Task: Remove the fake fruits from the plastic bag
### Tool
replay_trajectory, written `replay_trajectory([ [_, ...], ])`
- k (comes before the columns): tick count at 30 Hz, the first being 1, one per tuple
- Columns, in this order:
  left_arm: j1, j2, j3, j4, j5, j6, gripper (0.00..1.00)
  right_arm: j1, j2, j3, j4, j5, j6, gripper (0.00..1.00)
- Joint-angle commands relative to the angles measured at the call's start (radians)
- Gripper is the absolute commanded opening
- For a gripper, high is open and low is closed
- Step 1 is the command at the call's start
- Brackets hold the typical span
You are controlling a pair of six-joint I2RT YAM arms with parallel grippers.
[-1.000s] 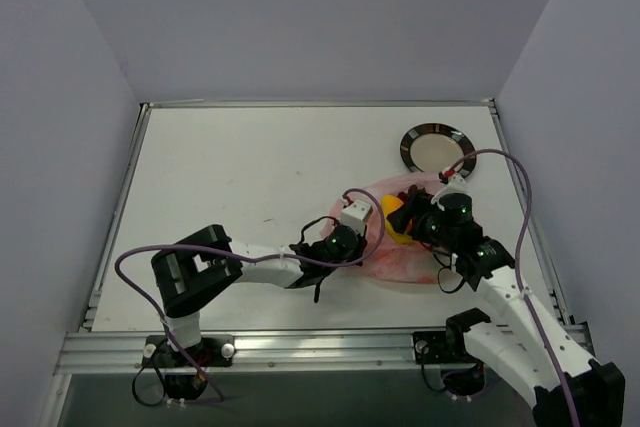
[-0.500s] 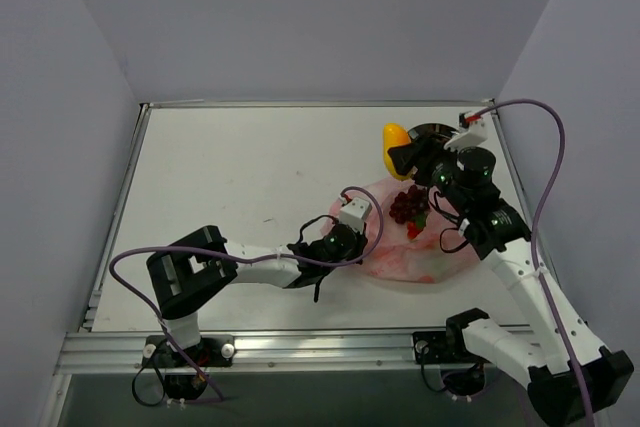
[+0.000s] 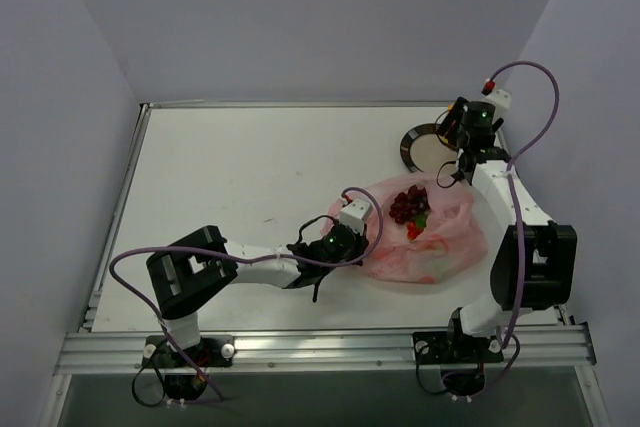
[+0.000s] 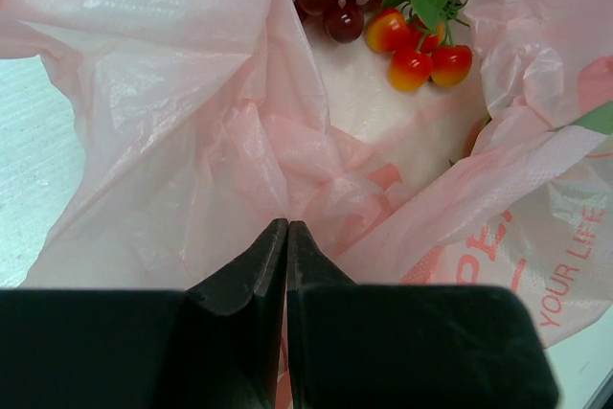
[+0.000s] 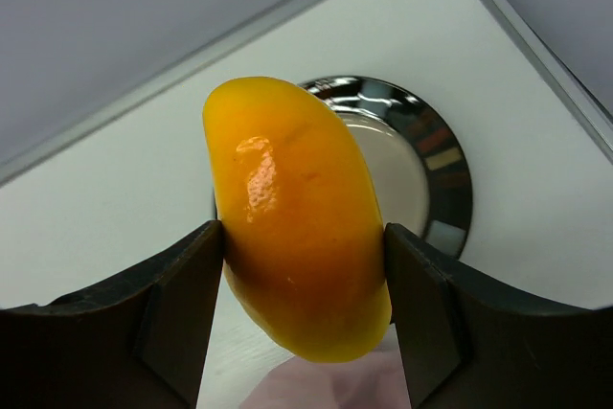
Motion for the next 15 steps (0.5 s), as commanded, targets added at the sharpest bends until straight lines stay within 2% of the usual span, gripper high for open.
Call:
replay_trajectory([
  [1, -0.006, -0.02, 0.041, 0.007, 0.029, -0.012, 0.02, -0.068, 0.136, 0.062, 0.078, 0.043, -0.042, 0.15],
  [7, -0.003, -0.015, 0.061, -0.024, 0.019, 0.003, 0.04, -0.107, 0.34, 0.114, 0.117, -0.027, -0.041, 0.16],
  [12, -0.003, -0.003, 0.088, -0.039, 0.019, 0.011, 0.19, -0.111, 0.434, 0.16, 0.155, -0.056, -0.028, 0.19],
  [15, -0.003, -0.003, 0.095, -0.044, 0.019, 0.022, 0.29, -0.111, 0.452, 0.167, 0.146, -0.06, -0.024, 0.29],
])
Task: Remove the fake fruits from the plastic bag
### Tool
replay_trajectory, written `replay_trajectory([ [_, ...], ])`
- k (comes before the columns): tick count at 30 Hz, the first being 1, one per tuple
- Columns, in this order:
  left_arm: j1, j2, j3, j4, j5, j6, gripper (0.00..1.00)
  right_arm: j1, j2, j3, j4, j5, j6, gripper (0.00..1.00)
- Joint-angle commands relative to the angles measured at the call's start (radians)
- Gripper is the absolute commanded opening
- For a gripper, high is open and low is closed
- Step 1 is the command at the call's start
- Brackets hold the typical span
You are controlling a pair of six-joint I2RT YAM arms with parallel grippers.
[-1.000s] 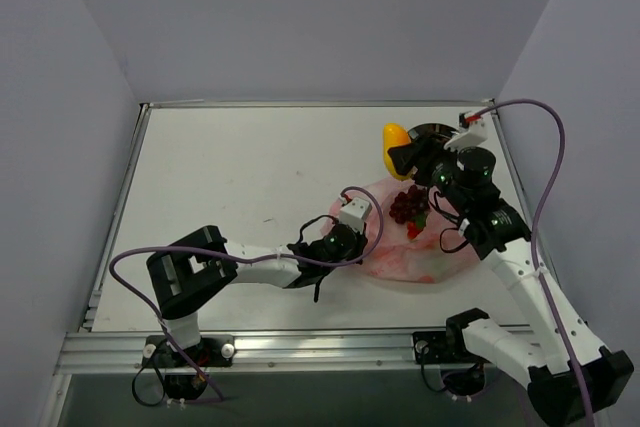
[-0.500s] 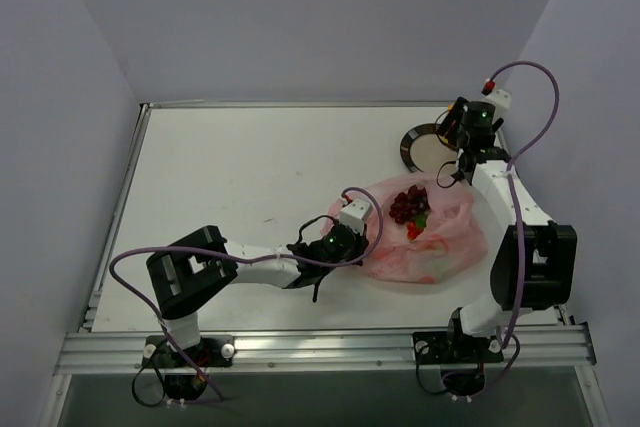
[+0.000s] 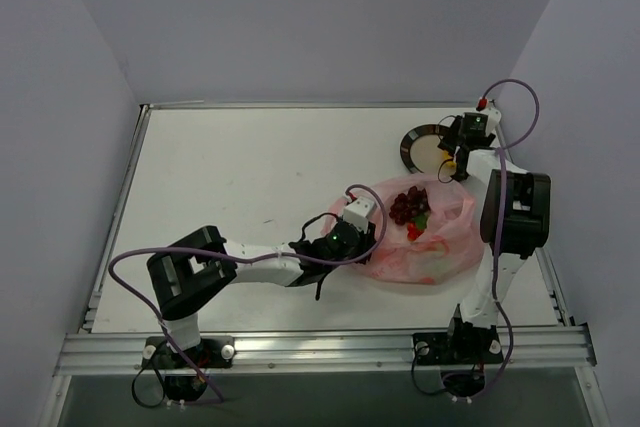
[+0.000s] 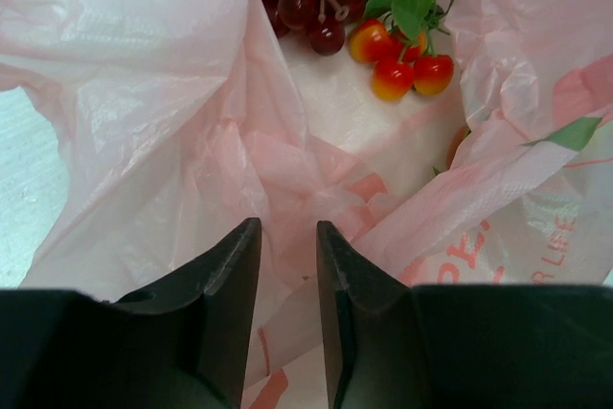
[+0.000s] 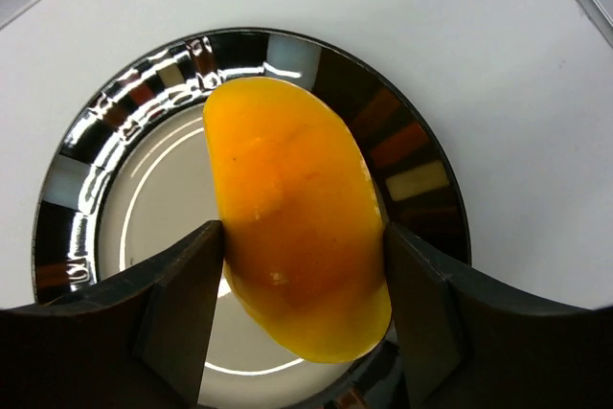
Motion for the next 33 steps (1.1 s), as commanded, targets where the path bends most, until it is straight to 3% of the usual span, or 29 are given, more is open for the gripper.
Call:
replay_trajectory([
  [1, -0.003, -0.009, 0.06, -0.008, -0.006, 0.018, 0.31, 0.004, 0.004, 0.045, 0.052, -0.011, 0.002, 0.4],
  [3, 0.0, -0.012, 0.063, -0.008, -0.004, 0.021, 0.35, 0.002, 0.0, 0.041, 0.046, 0.0, 0.014, 0.57],
  [4, 0.002, -0.013, 0.066, -0.009, -0.004, 0.026, 0.39, 0.001, -0.005, 0.041, 0.042, 0.003, 0.017, 0.71],
  [7, 0.004, -0.013, 0.074, -0.015, -0.004, 0.041, 0.47, -0.002, -0.058, 0.048, 0.019, -0.009, 0.035, 0.89],
  [14, 0.014, -0.003, 0.094, -0.021, -0.018, 0.056, 0.56, 0.005, -0.367, -0.035, -0.03, -0.035, 0.068, 0.91],
  [17, 0.017, -0.004, 0.099, -0.031, -0.023, 0.066, 0.56, 0.042, -0.558, -0.145, -0.041, -0.032, 0.072, 0.89],
  [20, 0.017, -0.013, 0.097, -0.04, -0.036, 0.079, 0.56, 0.161, -0.73, -0.253, -0.083, -0.002, 0.065, 0.76],
  [24, 0.025, -0.049, 0.074, -0.034, -0.059, 0.113, 0.56, 0.413, -0.936, -0.395, -0.188, 0.024, 0.106, 0.43],
  [26, 0.036, -0.062, 0.06, -0.029, -0.055, 0.115, 0.55, 0.487, -0.991, -0.446, -0.27, 0.066, 0.149, 0.35],
  [31, 0.039, -0.067, 0.045, -0.023, -0.038, 0.109, 0.54, 0.677, -1.126, -0.609, -0.363, 0.21, 0.307, 0.32],
  [33, 0.037, -0.073, 0.036, -0.015, -0.035, 0.109, 0.53, 0.68, -1.105, -0.633, -0.366, 0.235, 0.339, 0.32],
])
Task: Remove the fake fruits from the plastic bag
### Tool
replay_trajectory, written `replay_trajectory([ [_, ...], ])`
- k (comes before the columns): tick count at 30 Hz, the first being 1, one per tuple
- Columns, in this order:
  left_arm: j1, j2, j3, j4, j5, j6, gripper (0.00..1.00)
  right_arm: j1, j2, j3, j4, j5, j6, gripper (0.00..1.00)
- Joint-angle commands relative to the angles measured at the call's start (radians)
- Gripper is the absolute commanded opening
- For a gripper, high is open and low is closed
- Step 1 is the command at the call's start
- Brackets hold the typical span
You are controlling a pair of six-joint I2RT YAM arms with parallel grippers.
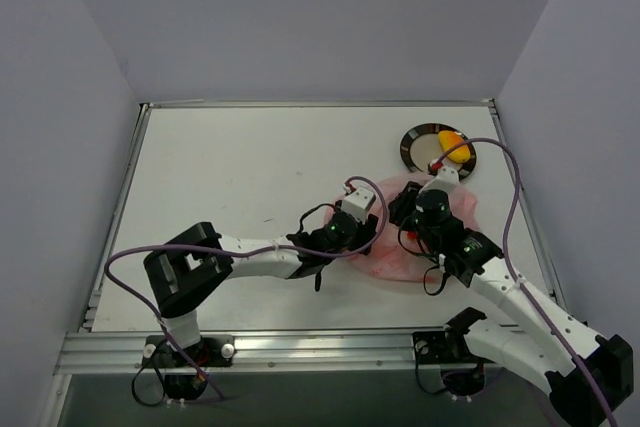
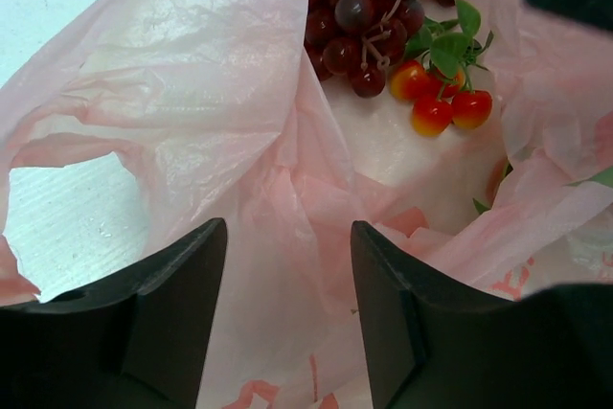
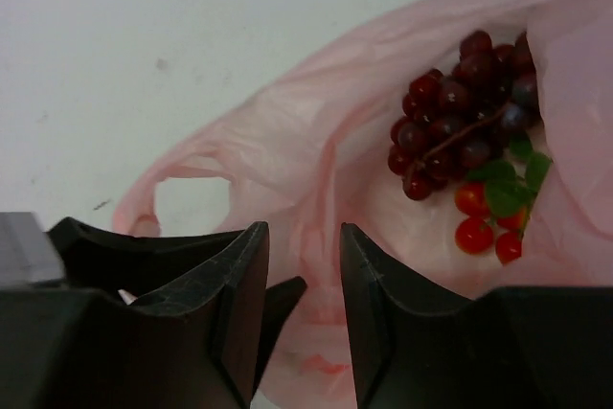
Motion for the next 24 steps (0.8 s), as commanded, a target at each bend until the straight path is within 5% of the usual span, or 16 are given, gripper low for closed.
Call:
replay_trajectory([
  [1, 0.002, -0.066, -0.016, 0.024, -0.004, 0.016, 0.51, 0.015, 0.012, -0.037, -0.048, 0.14, 0.107, 0.32],
  [11, 0.002, -0.061, -0.027, 0.032, -0.01, 0.025, 0.49, 0.005, 0.251, 0.009, -0.036, 0.322, 0.083, 0.55],
  [24, 0.004, -0.052, -0.027, 0.033, -0.004, 0.022, 0.48, -0.113, 0.495, 0.004, 0.206, 0.228, 0.046, 0.58],
])
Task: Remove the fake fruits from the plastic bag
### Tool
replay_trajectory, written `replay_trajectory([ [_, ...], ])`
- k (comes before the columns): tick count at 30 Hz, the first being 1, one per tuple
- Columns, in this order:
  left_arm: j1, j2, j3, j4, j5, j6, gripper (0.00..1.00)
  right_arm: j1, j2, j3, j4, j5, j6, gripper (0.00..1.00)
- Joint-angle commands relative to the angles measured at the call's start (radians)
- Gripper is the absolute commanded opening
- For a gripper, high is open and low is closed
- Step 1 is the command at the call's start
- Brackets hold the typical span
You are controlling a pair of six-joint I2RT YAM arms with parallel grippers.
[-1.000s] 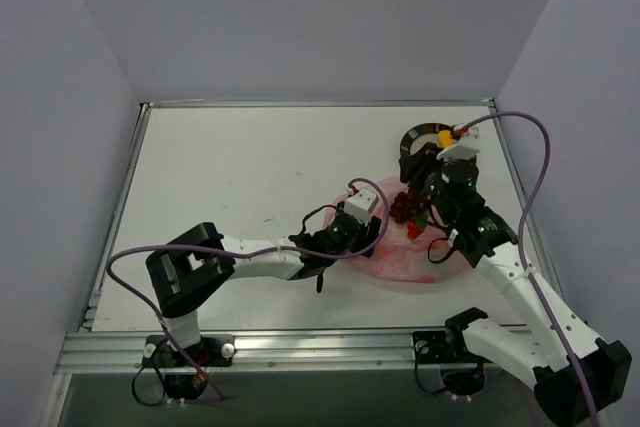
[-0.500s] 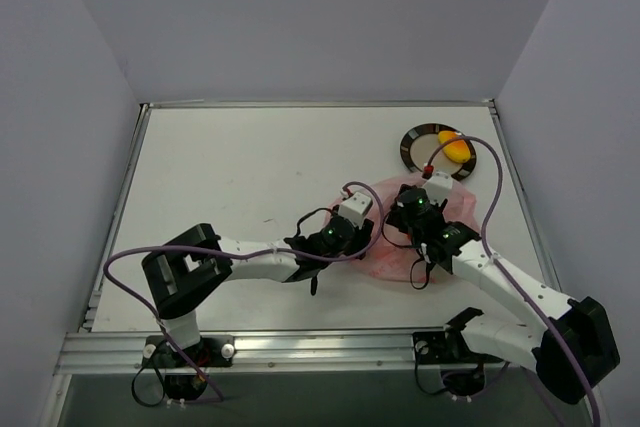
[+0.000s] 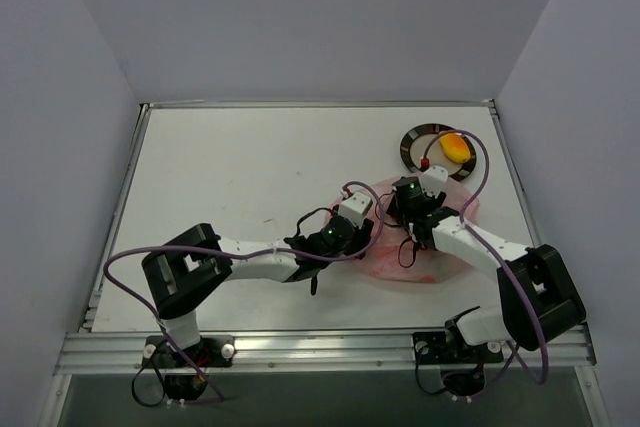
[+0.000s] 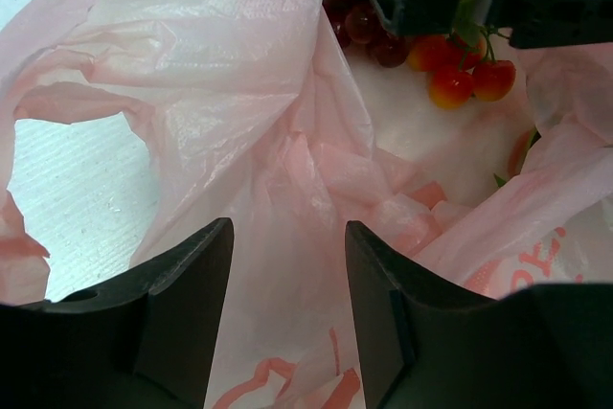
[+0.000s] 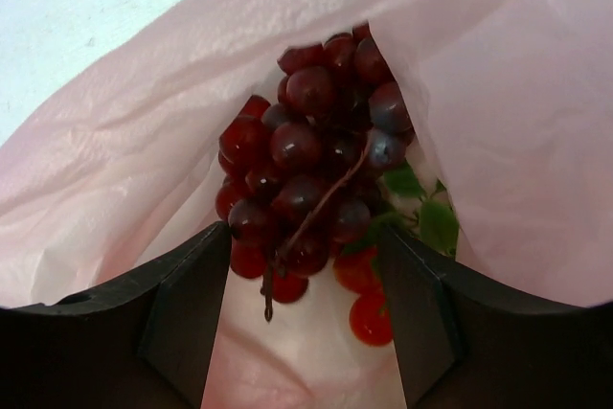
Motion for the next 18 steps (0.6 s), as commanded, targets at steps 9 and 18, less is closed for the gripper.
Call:
replay_trajectory([
  [9, 0.004, -0.027, 0.024, 0.038, 0.024, 0.012, 0.48, -0.023, 0.016, -0.001, 0.116, -0.015, -0.036, 0.09],
  [18, 0.004, -0.035, 0.015, 0.061, 0.044, 0.01, 0.48, 0.0, -0.319, -0.059, -0.004, -0.091, -0.053, 0.0],
])
